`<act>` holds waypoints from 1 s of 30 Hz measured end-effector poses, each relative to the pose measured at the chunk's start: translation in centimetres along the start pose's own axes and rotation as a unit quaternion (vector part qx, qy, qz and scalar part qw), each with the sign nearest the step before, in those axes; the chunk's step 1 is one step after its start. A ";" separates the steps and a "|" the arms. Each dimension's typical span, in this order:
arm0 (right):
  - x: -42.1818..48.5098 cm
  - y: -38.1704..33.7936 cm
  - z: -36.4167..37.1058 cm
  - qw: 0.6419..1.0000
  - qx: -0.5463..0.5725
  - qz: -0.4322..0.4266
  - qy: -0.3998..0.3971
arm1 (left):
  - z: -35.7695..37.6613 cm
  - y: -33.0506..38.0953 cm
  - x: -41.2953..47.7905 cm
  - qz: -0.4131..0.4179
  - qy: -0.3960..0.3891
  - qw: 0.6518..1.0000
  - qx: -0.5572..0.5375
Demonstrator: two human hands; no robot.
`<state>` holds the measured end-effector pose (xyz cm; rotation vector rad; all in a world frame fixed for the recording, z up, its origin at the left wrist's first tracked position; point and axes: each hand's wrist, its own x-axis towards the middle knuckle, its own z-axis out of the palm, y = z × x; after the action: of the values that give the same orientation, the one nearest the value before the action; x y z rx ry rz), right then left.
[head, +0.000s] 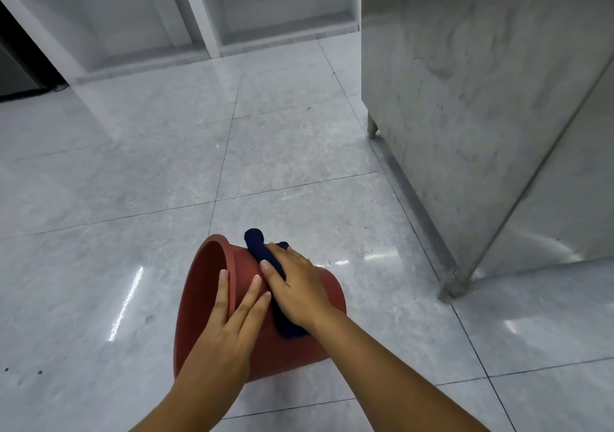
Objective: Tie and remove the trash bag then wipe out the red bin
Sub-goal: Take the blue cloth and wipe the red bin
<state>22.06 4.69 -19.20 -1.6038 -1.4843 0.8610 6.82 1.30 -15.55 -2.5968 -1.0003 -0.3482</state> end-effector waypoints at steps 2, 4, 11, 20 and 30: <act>-0.8 1.5 -0.2 0.999 -0.004 0.010 0.035 | 0.1 0.2 -0.1 0.005 0.012 1.000 -0.010; -1.5 3.2 -0.4 0.997 -0.003 0.040 0.064 | 0.1 0.3 -0.4 -0.022 0.004 0.999 -0.032; -4.9 9.5 -1.2 0.923 0.206 0.285 0.159 | -1.7 2.0 0.4 -0.075 -0.023 0.989 -0.124; -4.2 6.1 -4.3 0.892 0.268 0.265 0.248 | -3.2 0.5 2.5 -0.132 -0.030 0.989 -0.065; -2.2 -3.4 -0.2 0.986 0.122 -0.028 0.112 | -4.2 0.4 4.3 -0.113 -0.063 0.989 -0.065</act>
<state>20.39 2.61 -16.19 -1.4192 -1.2104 0.7702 9.76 1.95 -10.31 -2.6539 -1.3643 -0.3176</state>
